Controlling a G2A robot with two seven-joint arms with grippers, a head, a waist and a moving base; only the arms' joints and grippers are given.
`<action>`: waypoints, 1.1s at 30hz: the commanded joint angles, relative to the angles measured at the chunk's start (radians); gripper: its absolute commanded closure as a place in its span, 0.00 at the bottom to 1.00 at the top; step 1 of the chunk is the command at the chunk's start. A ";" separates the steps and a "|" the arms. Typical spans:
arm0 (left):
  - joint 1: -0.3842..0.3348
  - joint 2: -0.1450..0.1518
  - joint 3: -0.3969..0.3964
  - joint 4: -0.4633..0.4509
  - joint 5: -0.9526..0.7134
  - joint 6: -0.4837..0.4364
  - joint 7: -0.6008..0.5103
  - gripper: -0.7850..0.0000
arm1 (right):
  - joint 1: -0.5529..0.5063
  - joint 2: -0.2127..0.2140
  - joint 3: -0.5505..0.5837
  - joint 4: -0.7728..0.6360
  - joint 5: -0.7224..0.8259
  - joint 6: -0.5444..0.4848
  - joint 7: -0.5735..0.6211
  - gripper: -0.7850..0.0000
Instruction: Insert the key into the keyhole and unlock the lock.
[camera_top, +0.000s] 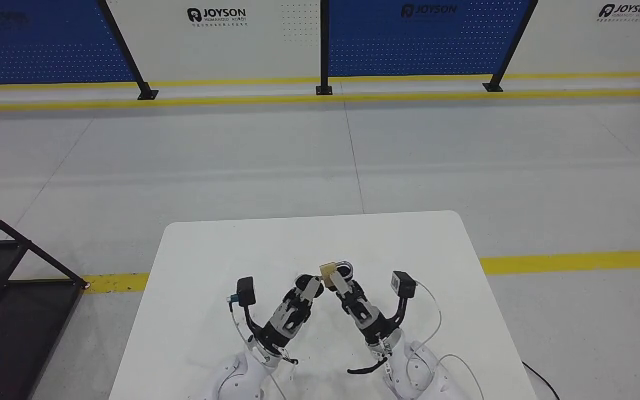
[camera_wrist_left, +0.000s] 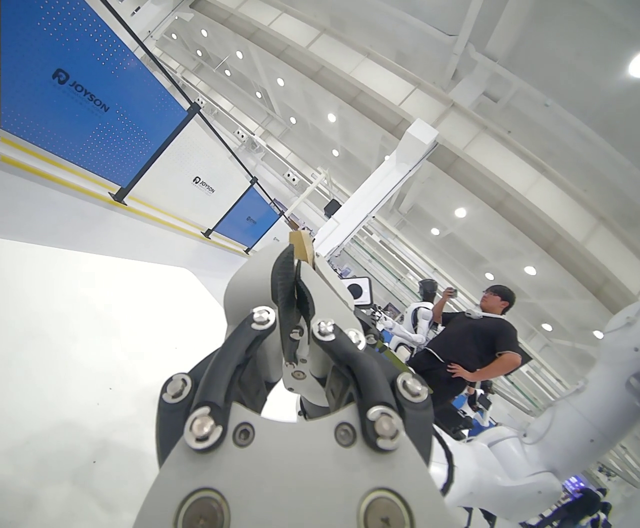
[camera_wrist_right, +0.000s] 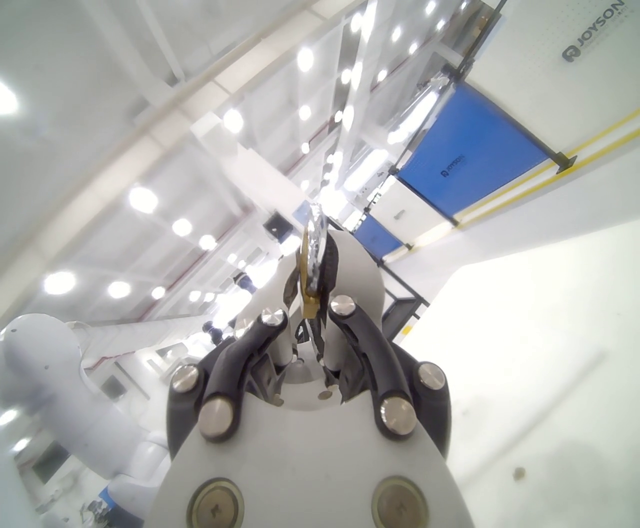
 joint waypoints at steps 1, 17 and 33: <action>-0.001 0.000 -0.001 0.001 0.006 0.002 0.003 1.00 | 0.000 0.000 0.000 0.000 0.001 0.002 0.004 1.00; 0.000 -0.001 -0.016 0.012 0.156 0.011 0.093 1.00 | 0.000 0.001 0.004 -0.006 0.008 0.027 0.039 1.00; 0.017 0.000 -0.022 0.007 0.416 0.098 0.259 1.00 | -0.014 0.007 0.017 -0.025 0.018 0.036 0.075 1.00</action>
